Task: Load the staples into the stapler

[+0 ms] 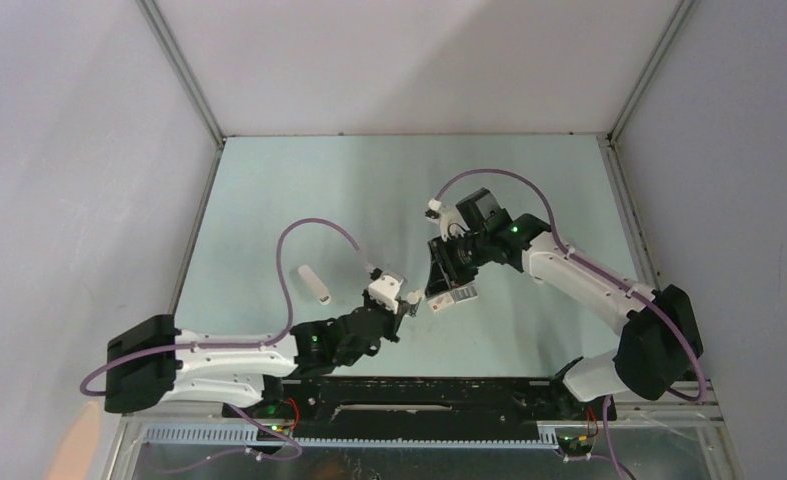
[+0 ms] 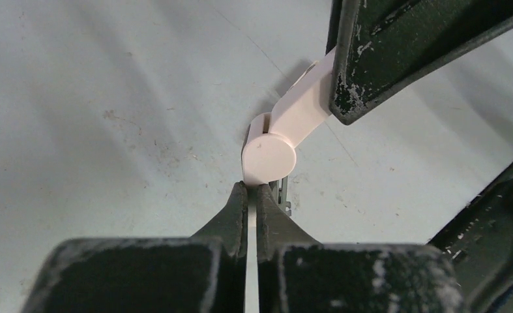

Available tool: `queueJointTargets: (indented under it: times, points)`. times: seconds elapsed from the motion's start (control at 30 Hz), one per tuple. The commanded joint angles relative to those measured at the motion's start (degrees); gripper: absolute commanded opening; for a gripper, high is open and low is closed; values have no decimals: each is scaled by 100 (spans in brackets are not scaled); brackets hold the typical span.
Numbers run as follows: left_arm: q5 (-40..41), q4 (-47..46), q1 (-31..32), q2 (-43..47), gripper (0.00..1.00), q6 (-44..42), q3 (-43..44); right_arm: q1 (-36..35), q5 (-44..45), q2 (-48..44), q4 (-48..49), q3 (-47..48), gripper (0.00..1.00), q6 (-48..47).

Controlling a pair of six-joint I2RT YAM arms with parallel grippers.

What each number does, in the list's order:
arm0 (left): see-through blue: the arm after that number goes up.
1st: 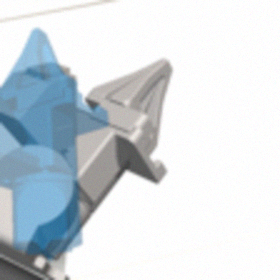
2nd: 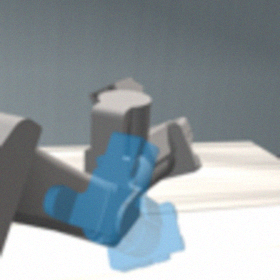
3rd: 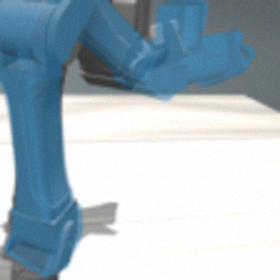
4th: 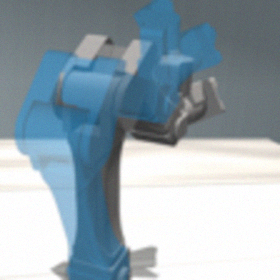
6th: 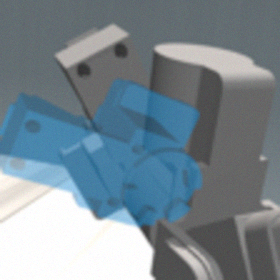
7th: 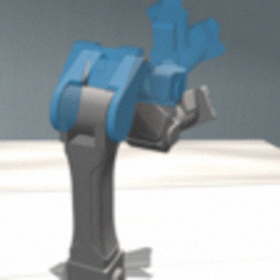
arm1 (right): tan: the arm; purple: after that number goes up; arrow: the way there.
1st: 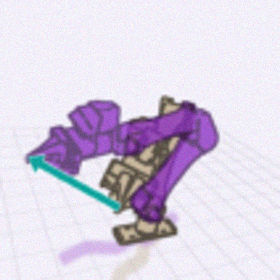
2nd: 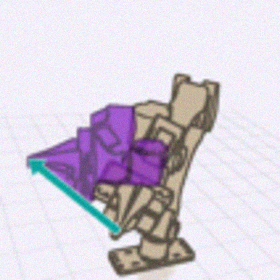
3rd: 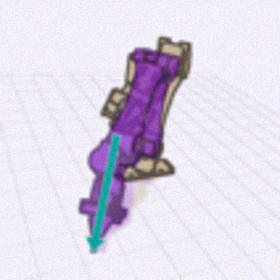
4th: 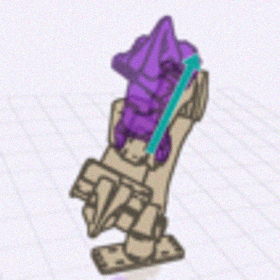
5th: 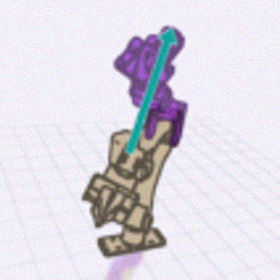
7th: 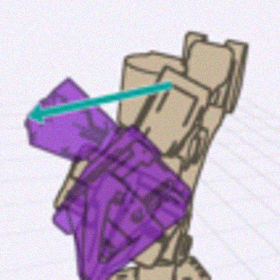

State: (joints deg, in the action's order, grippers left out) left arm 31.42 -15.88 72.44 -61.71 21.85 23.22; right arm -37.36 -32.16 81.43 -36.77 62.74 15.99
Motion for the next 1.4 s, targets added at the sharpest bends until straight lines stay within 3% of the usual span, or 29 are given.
queueJointTargets:
  times: [0.0, 0.53, 0.63, 0.77, 0.93, 1.07, 1.37]
  points:
    - [590, 870, 143, -364, 0, -435, 125, 248, 29, 122, -394, 527, 0, -447]
    - [278, 638, 474, -422, 0, -1770, 342, 423, -408, 1455, -1629, 1882, 0, -1474]
    - [454, 688, 481, -445, 0, -1521, 433, 423, -379, 1625, -1764, 2164, 0, -1464]
    - [653, 508, 402, -271, 0, -747, 383, 415, -362, 1537, -1496, 2135, 12, -1202]
    - [243, 335, -111, -32, 0, 606, 187, 400, -261, 1346, -961, 1865, 10, -811]
    - [-115, 11, -386, 3, 0, 772, 47, 341, -44, 1444, -878, 1868, 11, -688]
    - [-529, -338, -764, -42, 0, 1254, -112, 250, 586, 1183, -380, 1798, 56, -137]
